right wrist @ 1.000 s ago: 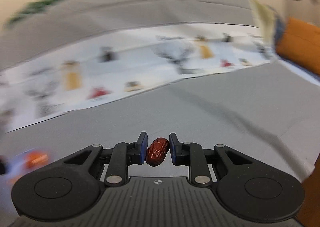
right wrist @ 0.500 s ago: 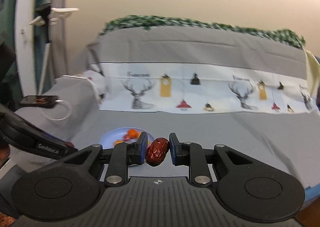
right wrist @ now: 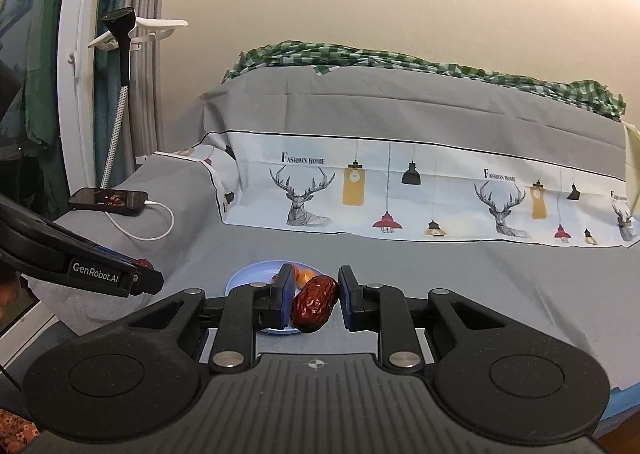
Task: Organize fruits
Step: 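Carry both held dates over the blue plate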
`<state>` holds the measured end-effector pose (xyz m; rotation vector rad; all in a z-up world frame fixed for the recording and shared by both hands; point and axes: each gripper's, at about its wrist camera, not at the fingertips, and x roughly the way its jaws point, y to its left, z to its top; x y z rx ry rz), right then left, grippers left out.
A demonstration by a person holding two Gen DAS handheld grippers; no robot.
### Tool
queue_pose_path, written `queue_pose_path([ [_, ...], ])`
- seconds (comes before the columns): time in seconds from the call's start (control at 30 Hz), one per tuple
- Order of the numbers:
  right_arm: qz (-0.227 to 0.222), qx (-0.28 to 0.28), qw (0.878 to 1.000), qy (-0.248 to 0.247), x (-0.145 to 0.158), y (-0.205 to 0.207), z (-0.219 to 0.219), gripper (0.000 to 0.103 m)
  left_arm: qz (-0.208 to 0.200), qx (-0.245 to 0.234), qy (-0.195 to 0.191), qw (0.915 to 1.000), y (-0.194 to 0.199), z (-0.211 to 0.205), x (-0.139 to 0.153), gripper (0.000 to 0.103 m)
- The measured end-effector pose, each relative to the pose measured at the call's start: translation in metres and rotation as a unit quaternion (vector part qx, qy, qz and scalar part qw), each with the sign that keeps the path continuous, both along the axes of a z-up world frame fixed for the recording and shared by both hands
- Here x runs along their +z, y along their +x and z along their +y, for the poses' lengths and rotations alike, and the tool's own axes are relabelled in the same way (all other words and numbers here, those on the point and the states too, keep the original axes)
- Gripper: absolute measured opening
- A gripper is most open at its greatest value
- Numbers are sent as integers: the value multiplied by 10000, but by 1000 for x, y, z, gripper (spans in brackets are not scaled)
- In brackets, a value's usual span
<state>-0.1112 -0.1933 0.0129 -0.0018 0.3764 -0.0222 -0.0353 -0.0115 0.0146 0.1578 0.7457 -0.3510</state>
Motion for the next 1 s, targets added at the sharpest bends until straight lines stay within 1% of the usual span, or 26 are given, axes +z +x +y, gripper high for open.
queue_pose_path([
  [0.23, 20, 28, 10000, 20, -2, 0, 1, 24, 33, 17, 6, 10000, 3, 2, -1, 24],
  [0.53, 122, 74, 9998, 105, -6, 8, -4, 24, 94, -38, 147, 9998, 10, -6, -5, 24],
  [0.67, 250, 23, 9995, 188, -11, 13, -8, 24, 114, -80, 185, 9997, 12, -10, -9, 24],
  [1.0, 426, 61, 9983, 389, -23, 26, -14, 24, 366, 20, 303, 9989, 29, -10, -21, 24],
])
